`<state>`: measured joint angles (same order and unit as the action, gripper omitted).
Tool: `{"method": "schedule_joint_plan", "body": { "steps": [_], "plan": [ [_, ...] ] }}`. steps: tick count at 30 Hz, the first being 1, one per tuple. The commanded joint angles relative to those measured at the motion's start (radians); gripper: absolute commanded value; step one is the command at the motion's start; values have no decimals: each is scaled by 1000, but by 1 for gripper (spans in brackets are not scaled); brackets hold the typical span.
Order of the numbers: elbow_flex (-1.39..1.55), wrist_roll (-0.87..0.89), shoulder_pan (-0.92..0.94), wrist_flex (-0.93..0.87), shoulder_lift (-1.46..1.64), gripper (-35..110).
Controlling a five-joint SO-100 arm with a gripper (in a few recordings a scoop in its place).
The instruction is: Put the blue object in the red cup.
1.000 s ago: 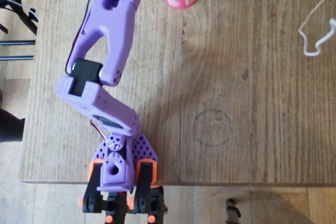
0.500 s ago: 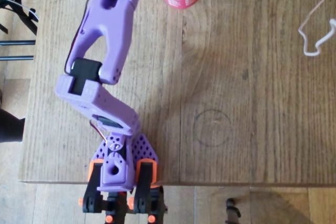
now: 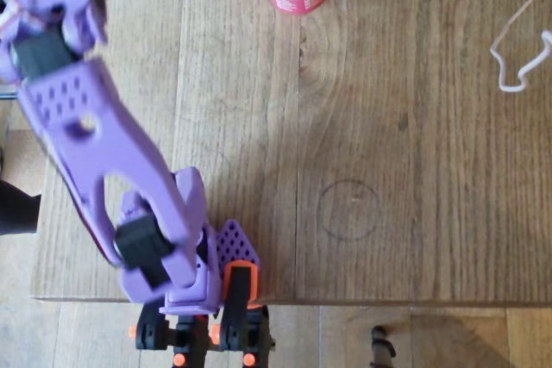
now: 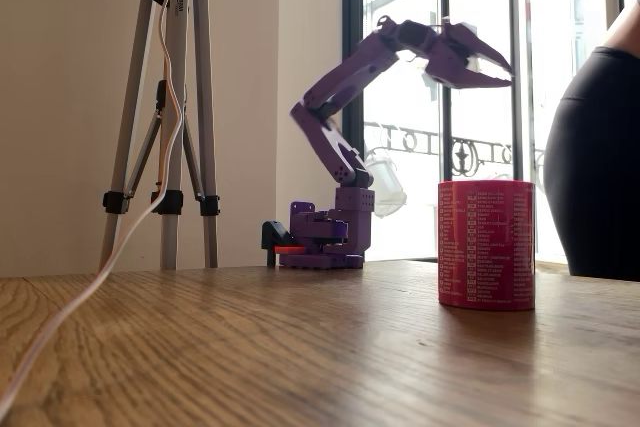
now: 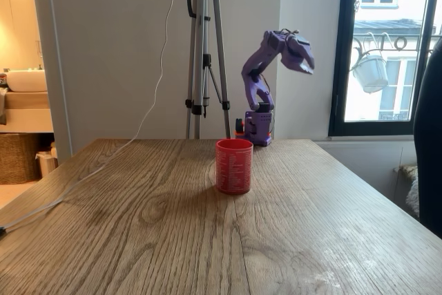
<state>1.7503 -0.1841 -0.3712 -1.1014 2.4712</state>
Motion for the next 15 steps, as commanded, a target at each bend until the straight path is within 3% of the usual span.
{"method": "schedule_joint_plan", "body": {
  "steps": [1, 7, 15],
  "plan": [
    [402, -51, 67, 5, 394, 1],
    [928, -81, 146, 230, 552, 1],
    [1157, -71, 351, 278, 617, 1]
  ]
}}
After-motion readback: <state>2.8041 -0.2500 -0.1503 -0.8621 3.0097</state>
